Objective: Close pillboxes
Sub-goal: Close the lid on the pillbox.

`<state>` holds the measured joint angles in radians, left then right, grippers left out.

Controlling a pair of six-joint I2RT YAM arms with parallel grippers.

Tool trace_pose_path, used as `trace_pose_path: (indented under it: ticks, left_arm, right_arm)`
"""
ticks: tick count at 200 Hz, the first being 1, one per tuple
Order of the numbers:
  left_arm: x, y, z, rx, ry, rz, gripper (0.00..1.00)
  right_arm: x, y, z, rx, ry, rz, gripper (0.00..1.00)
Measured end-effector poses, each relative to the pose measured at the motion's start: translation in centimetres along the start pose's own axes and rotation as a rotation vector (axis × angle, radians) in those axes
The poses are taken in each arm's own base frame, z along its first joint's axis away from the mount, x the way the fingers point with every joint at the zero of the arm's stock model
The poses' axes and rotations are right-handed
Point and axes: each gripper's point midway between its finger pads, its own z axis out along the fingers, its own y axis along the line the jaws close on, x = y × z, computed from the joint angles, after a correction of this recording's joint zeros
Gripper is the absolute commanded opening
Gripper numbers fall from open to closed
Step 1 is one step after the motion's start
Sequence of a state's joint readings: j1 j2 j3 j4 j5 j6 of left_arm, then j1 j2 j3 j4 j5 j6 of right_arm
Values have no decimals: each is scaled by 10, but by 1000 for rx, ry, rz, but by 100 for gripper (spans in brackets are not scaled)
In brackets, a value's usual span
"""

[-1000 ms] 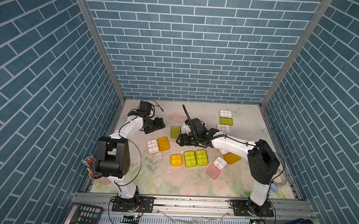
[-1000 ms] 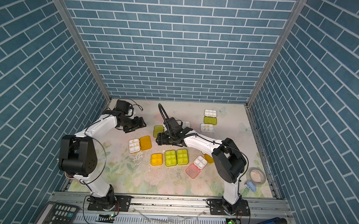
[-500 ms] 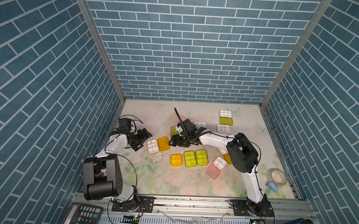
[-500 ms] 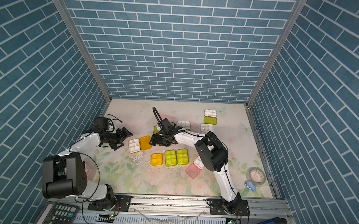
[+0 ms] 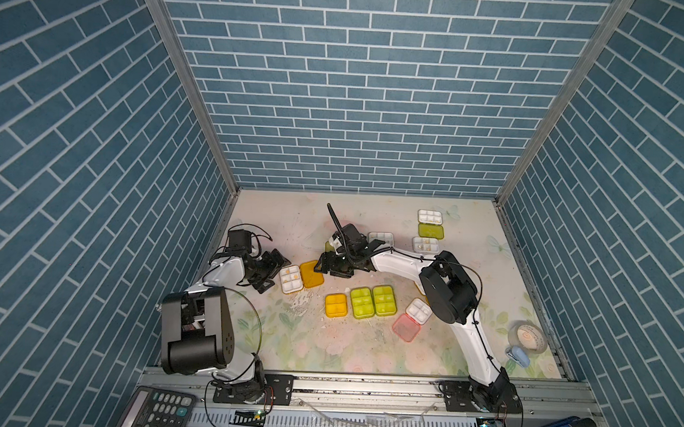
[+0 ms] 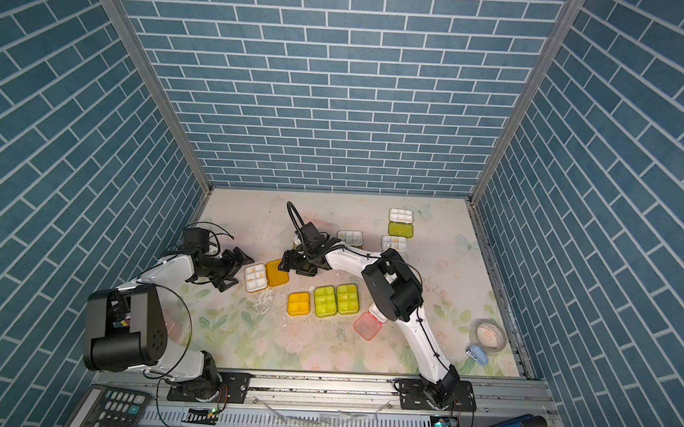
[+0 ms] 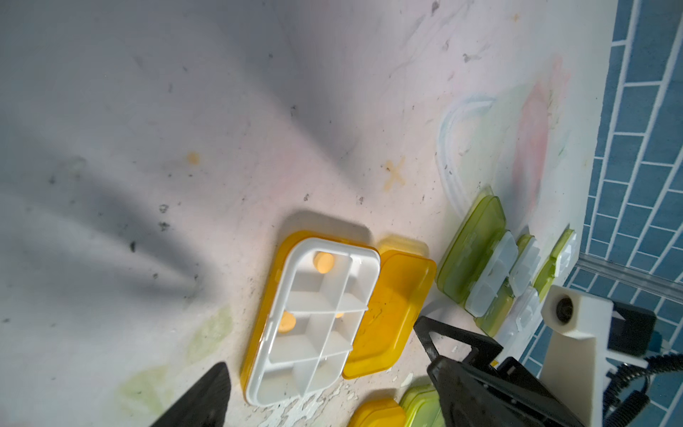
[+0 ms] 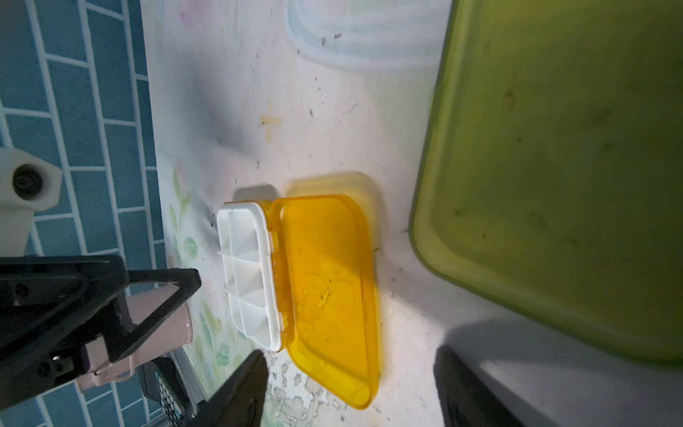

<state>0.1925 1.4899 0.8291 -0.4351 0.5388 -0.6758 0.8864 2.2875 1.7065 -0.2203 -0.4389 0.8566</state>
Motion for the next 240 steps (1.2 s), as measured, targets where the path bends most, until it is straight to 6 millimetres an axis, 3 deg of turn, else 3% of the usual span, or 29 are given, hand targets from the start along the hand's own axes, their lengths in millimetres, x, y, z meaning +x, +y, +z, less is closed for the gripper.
trace_pose_path:
  ticks: [57, 240]
  left_arm:
    - [6, 17, 21, -38, 71, -65, 89]
    - [3, 5, 27, 13, 106, -67, 89]
  right_arm:
    - [1, 10, 9, -14, 6, 46, 72]
    - [11, 30, 19, -174, 61, 98, 70]
